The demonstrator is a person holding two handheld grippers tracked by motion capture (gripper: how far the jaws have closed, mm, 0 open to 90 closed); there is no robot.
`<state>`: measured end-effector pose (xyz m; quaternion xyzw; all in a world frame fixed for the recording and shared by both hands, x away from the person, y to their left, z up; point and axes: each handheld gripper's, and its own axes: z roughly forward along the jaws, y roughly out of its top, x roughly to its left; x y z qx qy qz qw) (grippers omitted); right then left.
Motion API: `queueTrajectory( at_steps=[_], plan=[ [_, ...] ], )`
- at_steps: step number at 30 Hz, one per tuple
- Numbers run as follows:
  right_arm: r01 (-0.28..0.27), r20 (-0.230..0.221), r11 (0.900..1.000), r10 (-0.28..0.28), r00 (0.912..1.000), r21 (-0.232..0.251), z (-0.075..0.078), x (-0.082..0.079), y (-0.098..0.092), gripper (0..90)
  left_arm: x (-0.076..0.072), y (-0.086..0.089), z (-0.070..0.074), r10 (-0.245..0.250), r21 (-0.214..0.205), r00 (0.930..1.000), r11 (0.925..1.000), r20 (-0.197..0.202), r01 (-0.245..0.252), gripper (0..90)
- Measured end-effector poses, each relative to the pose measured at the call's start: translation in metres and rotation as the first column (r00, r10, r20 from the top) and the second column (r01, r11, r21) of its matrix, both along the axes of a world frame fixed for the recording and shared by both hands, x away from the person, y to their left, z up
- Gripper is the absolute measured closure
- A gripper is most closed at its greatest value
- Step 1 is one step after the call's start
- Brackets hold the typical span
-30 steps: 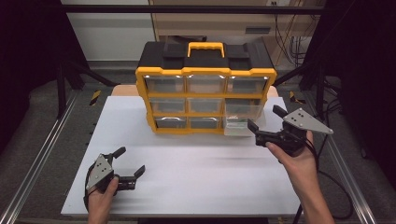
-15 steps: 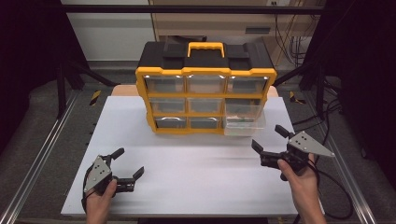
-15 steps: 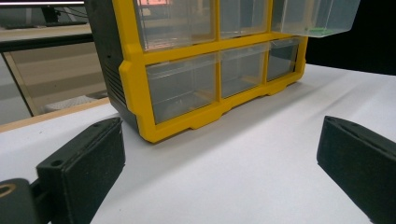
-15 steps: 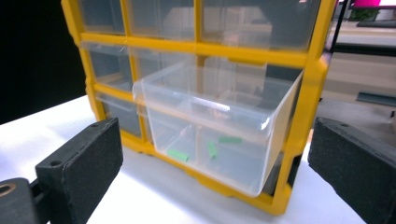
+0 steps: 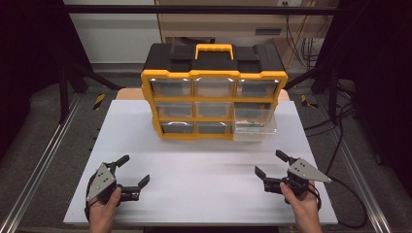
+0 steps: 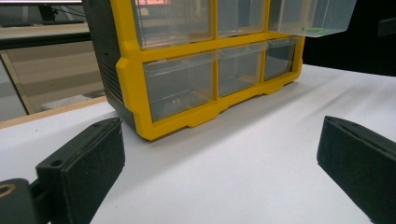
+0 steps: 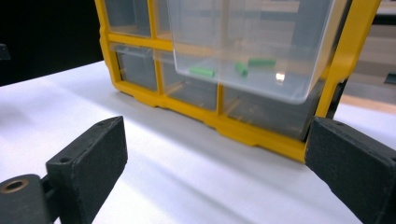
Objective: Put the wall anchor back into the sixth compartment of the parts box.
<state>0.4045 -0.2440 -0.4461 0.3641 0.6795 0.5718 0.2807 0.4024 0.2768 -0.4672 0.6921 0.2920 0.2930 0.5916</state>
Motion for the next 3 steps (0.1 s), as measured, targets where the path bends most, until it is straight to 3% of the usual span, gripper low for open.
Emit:
queueTrajectory(
  at_steps=[3],
  plan=[
    [-0.007,-0.012,0.9997,0.008,0.9999,0.023,-0.0108,0.0003,-0.0003,6.6,0.0006,-0.0013,-0.0012,-0.006,0.005,1.0,1.0,-0.002,0.006,0.7]
  ],
)
